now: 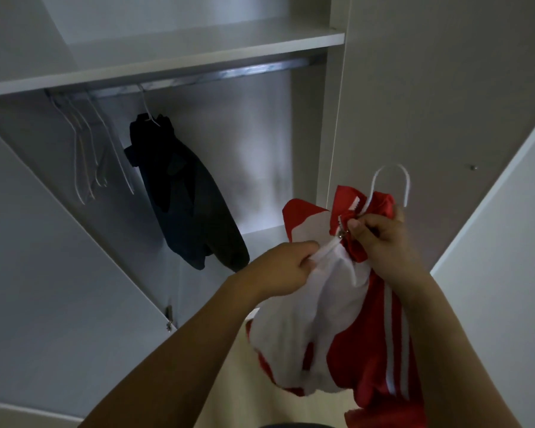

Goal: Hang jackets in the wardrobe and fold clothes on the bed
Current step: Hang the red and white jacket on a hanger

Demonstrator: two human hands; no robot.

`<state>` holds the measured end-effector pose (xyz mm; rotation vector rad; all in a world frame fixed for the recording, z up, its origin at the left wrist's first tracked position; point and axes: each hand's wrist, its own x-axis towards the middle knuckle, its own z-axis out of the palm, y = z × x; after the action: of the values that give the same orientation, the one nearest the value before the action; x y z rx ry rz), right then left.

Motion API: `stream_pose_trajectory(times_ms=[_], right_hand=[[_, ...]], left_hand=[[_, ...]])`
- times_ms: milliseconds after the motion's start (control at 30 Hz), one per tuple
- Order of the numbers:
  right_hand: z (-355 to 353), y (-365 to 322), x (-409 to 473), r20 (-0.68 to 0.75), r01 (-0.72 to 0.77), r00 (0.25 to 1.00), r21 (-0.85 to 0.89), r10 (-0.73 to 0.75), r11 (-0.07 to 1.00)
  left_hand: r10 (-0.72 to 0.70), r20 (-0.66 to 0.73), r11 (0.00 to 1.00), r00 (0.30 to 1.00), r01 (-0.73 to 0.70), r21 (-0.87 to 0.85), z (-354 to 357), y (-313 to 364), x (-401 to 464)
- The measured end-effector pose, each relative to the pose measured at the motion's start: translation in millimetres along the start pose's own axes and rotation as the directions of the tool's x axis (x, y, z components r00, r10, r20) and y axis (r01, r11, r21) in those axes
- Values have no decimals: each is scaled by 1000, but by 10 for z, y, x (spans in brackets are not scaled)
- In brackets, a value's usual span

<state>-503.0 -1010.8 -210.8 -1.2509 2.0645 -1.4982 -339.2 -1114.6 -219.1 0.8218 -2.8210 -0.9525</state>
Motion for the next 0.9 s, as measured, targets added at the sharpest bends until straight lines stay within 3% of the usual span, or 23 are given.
stream_pose_trajectory(times_ms=[100, 267, 400, 533, 733, 900], right_hand=[[-80, 78, -33, -68, -35, 997, -69, 30, 997], [-7, 60, -54, -6, -28, 1000, -86, 27, 996], [-48, -15, 42, 42, -35, 999, 42, 34, 999], [-29, -25, 1, 60, -30, 998, 35, 28, 999], [2, 36, 9, 92, -71, 993, -25, 73, 997], [157, 80, -7, 85, -122, 990, 161, 110, 979]], left_hand=[[2, 58, 999, 998, -5, 53, -150, -90, -89], [-56, 158, 998, 986, 50, 38, -278, -91, -180], [-96, 79, 952, 992, 114, -284, -290, 17, -135], [-167, -68, 885, 984, 119, -449, -170, 36, -99], [-109, -113, 888, 988, 45, -458, -199, 28, -73], [-126, -129, 905, 984, 61, -420, -195, -4, -74]])
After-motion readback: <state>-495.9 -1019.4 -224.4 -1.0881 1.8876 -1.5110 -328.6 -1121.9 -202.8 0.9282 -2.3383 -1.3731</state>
